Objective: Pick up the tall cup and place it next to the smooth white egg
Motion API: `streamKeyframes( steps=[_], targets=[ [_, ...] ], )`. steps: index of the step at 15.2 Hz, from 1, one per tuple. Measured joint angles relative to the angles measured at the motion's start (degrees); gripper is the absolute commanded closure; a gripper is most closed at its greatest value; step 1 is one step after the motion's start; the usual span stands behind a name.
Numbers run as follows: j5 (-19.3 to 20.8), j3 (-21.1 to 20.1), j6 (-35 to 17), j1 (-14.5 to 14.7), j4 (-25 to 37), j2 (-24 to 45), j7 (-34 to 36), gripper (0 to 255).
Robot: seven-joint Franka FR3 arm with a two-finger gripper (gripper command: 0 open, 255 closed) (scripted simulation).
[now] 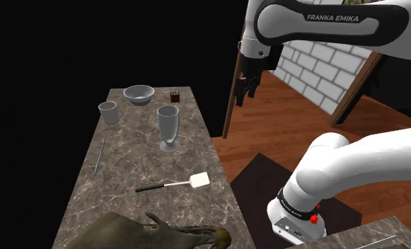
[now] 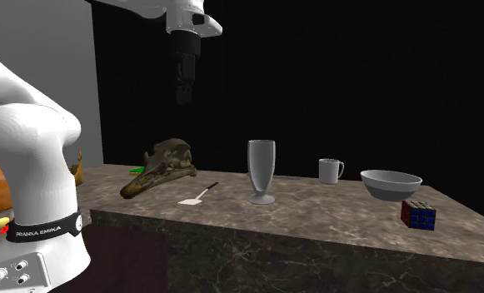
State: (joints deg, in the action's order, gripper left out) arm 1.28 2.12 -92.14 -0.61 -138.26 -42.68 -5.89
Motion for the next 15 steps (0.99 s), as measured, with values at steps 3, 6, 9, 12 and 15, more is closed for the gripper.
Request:
streamKeyframes(
  steps=[3, 6, 9, 12, 15],
  targets=[
    [-0.4, -0.5, -1.8, 0.2, 0.9, 2.7, 0.8, 0],
    [-1.5, -2.0, -4.8, 0.9, 3.2, 8.2, 3.0, 0],
    [-2.1, -3.0, -8.1, 1.2, 6.6, 15.1, 4.5, 0],
    [-2.5, -4.0, -11.3, 1.5, 9.7, 21.6, 6.3, 0],
    [-2.8, -5.2, -12.9, 2.0, 14.6, 28.2, 8.4, 0]
  ],
)
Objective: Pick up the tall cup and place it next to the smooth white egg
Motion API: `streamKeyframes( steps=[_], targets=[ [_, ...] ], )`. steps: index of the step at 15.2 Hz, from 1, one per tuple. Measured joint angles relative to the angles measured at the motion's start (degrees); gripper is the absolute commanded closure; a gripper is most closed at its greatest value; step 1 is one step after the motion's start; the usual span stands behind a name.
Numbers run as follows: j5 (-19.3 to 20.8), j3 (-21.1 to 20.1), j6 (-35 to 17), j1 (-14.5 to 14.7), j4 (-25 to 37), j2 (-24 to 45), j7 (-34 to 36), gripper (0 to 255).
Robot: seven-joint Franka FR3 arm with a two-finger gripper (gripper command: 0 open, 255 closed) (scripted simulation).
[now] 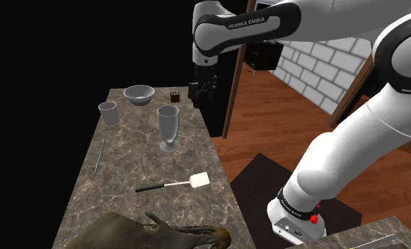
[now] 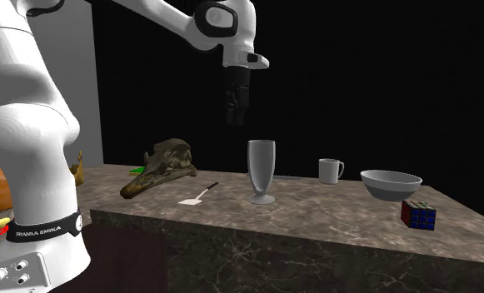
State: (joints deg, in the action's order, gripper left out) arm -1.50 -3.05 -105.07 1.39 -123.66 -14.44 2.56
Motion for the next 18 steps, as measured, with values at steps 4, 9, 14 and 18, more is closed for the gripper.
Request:
streamKeyframes(
  steps=[4, 9, 14, 18],
  targets=[
    [0.2, -1.0, -1.8, 0.4, 6.7, 8.7, 2.3, 0],
    [0.9, -1.9, -2.8, 1.3, 17.6, 20.8, 5.3, 0],
    [1.2, -2.0, -4.8, 1.6, 19.5, 24.8, 6.1, 0],
    [1.2, -1.9, -7.6, 1.6, 17.3, 25.5, 6.1, 0]
  ],
)
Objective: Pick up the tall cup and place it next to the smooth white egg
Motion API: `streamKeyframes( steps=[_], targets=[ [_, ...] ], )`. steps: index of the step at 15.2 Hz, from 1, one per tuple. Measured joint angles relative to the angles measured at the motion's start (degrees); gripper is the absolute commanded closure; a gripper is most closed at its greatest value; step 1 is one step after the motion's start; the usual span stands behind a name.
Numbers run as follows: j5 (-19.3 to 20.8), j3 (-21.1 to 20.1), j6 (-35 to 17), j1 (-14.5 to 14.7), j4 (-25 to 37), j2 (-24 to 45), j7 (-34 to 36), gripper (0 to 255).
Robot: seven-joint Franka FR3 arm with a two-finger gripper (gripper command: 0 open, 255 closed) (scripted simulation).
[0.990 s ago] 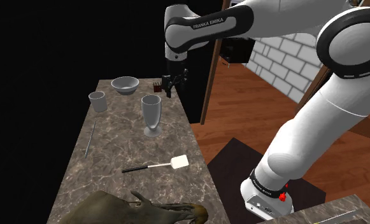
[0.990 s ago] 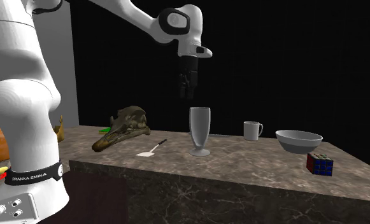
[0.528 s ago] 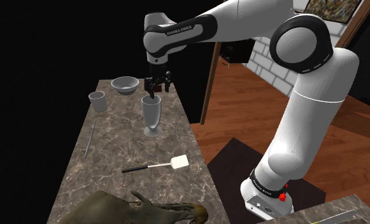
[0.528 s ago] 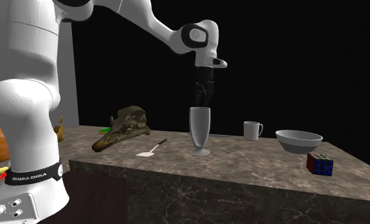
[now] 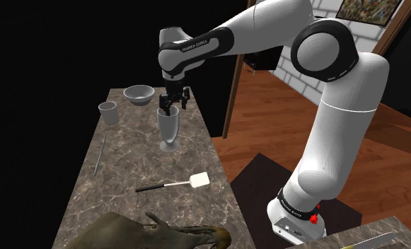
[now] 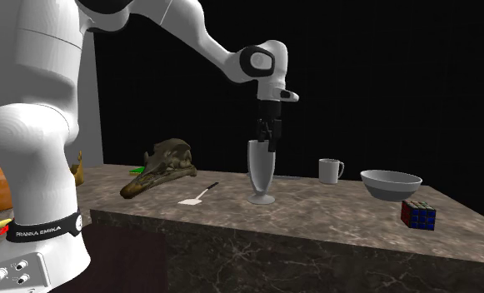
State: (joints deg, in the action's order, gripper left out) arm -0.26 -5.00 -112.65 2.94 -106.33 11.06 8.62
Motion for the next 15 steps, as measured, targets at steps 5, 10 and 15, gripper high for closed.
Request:
streamKeyframes(
  steps=[5, 10, 15],
  targets=[
    [0.0, 0.0, -0.6, 0.0, -0.4, 0.2, 0.1, 0],
    [0.0, 0.0, -0.6, 0.0, -0.4, 0.2, 0.1, 255],
    [0.0, 0.0, -0.6, 0.0, -0.4, 0.2, 0.1, 255]
  ],
)
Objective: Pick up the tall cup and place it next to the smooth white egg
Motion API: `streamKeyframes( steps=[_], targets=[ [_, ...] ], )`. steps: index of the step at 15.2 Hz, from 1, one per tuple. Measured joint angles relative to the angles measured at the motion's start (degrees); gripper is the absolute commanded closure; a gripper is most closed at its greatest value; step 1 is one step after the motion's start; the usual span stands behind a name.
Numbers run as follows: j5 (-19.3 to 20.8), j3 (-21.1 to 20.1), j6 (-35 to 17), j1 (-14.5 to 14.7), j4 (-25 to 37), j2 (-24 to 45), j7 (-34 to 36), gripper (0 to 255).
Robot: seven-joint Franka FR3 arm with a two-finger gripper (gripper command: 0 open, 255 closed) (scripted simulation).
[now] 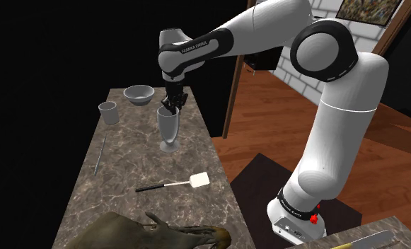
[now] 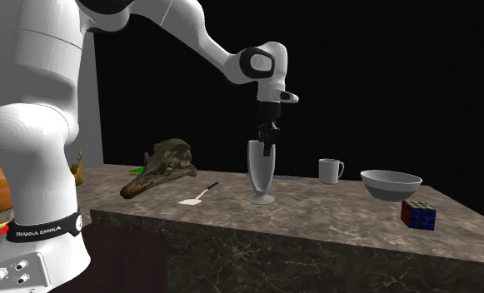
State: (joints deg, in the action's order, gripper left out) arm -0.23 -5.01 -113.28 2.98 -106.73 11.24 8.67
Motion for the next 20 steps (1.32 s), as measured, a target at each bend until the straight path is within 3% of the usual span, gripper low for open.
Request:
streamKeyframes(
  steps=[5, 20],
  targets=[
    [0.0, 0.0, 1.4, 0.0, 1.0, -0.4, 0.0, 255],
    [-0.2, -0.1, 12.3, 0.0, 9.5, -2.8, 0.1, 255]
  ],
)
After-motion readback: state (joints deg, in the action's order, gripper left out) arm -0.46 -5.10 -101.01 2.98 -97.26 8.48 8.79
